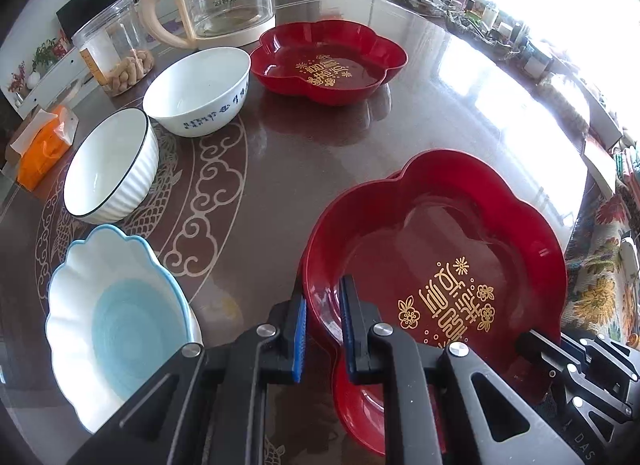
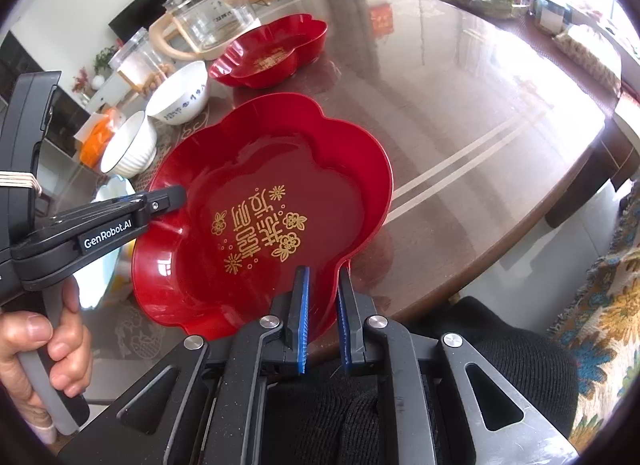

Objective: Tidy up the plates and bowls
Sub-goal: 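Carry the second red plate onto the first and open the right tool, then withdraw the right tool from the stacked red plates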

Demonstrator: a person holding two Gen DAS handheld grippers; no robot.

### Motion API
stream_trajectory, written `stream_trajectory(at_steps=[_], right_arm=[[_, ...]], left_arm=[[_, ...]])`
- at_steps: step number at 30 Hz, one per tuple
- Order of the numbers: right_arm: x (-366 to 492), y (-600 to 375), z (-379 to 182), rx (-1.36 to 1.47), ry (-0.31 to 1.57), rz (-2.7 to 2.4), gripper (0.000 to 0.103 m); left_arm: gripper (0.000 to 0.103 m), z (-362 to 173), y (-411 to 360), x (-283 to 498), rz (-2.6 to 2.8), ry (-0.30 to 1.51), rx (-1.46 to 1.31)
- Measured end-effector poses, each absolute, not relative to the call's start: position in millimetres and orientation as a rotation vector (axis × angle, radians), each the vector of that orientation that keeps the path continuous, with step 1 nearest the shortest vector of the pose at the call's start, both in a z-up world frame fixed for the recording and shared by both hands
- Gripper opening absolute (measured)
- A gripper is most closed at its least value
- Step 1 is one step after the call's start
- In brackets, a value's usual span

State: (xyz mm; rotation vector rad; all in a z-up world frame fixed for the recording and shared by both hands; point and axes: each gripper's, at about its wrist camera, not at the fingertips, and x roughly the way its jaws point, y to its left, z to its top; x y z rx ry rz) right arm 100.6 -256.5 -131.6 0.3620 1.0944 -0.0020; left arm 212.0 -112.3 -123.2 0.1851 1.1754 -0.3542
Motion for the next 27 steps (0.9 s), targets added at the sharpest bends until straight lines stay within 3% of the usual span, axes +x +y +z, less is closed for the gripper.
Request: stream_trajectory(at_steps=[7, 15, 21, 22, 24, 25, 26, 27], right_arm=[[99, -255, -131, 0.345, 1.084, -0.008, 0.018], [87, -262, -100, 0.325, 0.932, -0.056, 0.054], [69, -259, -69, 0.28, 0.761, -0.125, 0.065], [65, -257, -65, 0.278, 0.743, -0.134, 0.067], [57, -255, -59, 0.29, 0.708, -0.142, 0.069], [52, -255, -56, 0.299, 0.684, -0.153, 0.069], [45, -254, -54, 0.304, 0.655, -0.176, 0.07], [39, -253, -52, 0.304, 0.623, -0.203, 0.074]], left_arm=[[0.015, -126, -117, 210, -0.309, 1.153, 0.246], [0.016, -113, -102, 211, -0.316, 1.126, 0.135], [0.017, -82, -91, 191, -0.33, 1.024, 0.054], [0.021, -76, -88, 183, -0.335, 1.0, 0.033], [0.047, -66, -80, 167, -0.336, 0.951, -0.028], [0.076, -62, -73, 157, -0.319, 0.919, -0.072], [0.095, -58, -67, 146, -0.29, 0.875, -0.11], [0.098, -55, -62, 135, -0.259, 0.826, -0.134]])
